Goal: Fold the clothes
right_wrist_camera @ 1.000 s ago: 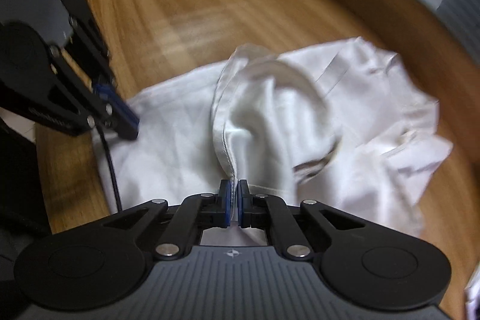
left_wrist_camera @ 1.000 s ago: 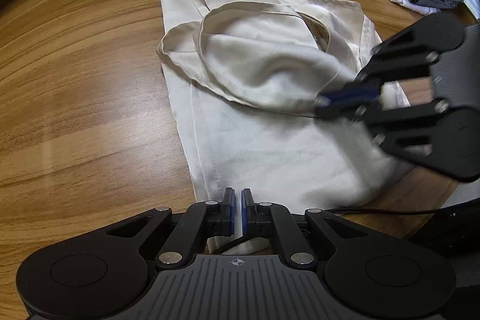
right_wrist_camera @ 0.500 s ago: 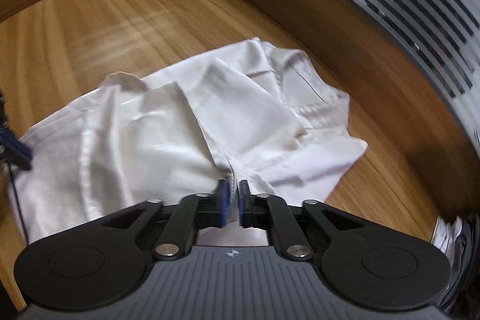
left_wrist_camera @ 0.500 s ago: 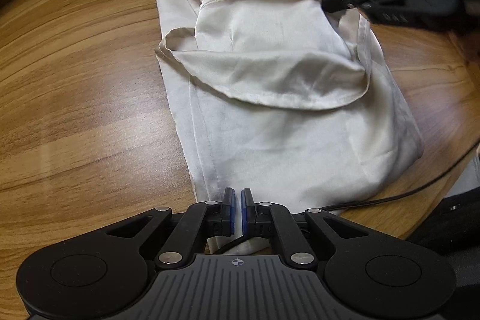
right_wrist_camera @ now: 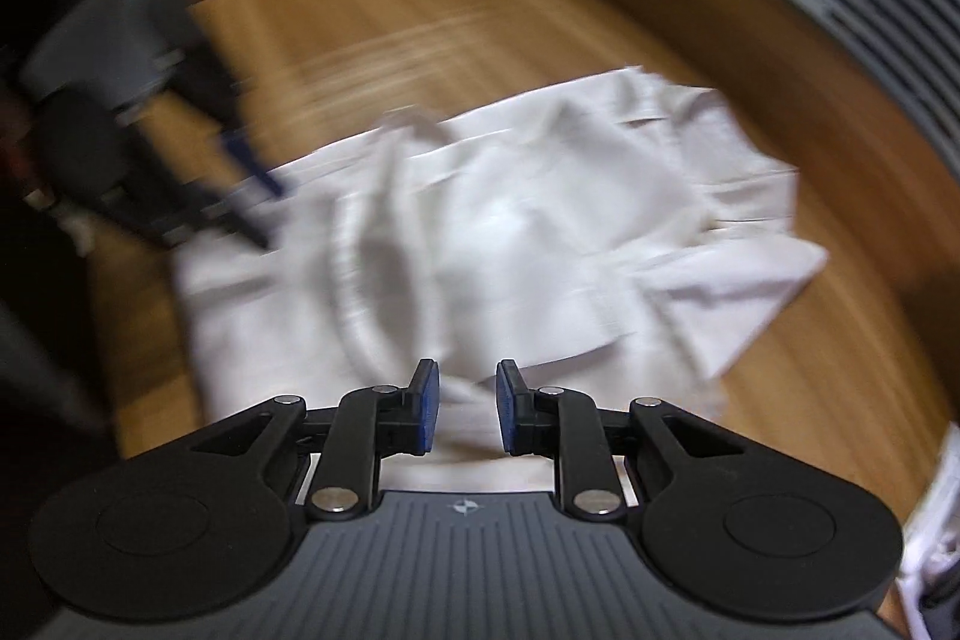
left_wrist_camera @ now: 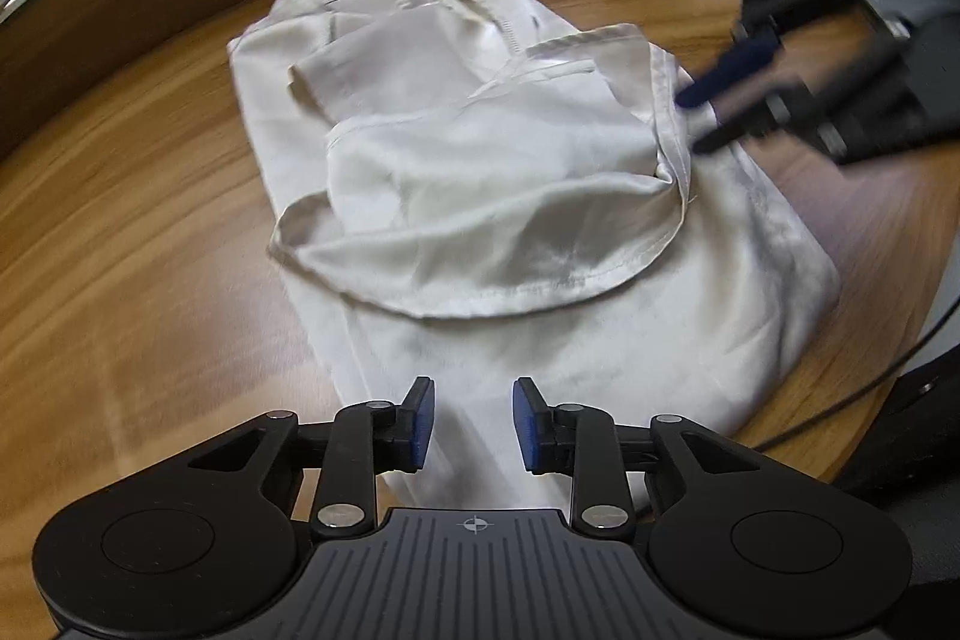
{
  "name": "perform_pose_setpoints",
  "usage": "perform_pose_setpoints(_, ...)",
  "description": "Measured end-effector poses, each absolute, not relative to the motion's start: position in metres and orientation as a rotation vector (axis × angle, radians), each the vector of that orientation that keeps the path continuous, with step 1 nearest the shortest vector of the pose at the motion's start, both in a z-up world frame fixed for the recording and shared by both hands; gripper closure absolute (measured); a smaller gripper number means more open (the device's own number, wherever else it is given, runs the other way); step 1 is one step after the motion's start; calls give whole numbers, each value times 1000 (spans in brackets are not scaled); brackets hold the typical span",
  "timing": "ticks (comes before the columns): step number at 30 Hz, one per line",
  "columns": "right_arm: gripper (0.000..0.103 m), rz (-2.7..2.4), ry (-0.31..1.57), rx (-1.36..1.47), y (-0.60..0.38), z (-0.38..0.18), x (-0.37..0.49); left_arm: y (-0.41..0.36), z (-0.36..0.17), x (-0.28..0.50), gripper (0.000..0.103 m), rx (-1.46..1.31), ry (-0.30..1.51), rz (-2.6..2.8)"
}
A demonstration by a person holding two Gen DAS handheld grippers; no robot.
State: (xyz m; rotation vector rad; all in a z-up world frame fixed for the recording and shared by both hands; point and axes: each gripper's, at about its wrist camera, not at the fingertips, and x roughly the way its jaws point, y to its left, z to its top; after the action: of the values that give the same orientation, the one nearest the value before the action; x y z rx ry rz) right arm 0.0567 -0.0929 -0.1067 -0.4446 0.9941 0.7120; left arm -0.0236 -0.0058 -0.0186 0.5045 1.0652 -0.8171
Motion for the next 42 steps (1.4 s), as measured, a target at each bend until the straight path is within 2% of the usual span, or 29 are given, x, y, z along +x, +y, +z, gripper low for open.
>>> perform_pose_setpoints(7, 80, 825, 997, -513, -64, -119, 42, -12, -20, -16, 68, 528, 1070, -836)
perform_pose_setpoints(13, 80, 871, 950, -727, -40, -140, 39, -9, -20, -16, 66, 518, 1086, -832)
perform_pose_setpoints(14, 86, 880, 938, -767, -39, -142, 37, -8, -20, -16, 66, 514, 1089, -830)
perform_pose_setpoints(15, 96, 889, 925, -807, -38, -144, 35, -7, -20, -16, 66, 508, 1092, -827)
perform_pose_setpoints(17, 103, 896, 904, -859, -37, -145, 33, -5, -20, -16, 66, 496, 1096, -819)
perform_pose_setpoints(25, 103, 763, 808, -776, -64, -100, 66, 7, -18, -14, 66, 439, 1111, -783)
perform_pose_setpoints(34, 100, 572, 868, -627, -91, -105, 117, 21, -13, -20, 64, 438, 1107, -762)
perform_pose_setpoints(35, 96, 564, 876, -599, -95, -104, 116, 23, -11, -21, 64, 439, 1103, -763)
perform_pose_setpoints(38, 94, 556, 902, -531, -106, -100, 106, 31, -7, -27, 60, 469, 1087, -797)
perform_pose_setpoints(42, 84, 596, 949, -481, -114, -99, 67, 41, -1, -36, 57, 512, 1067, -850)
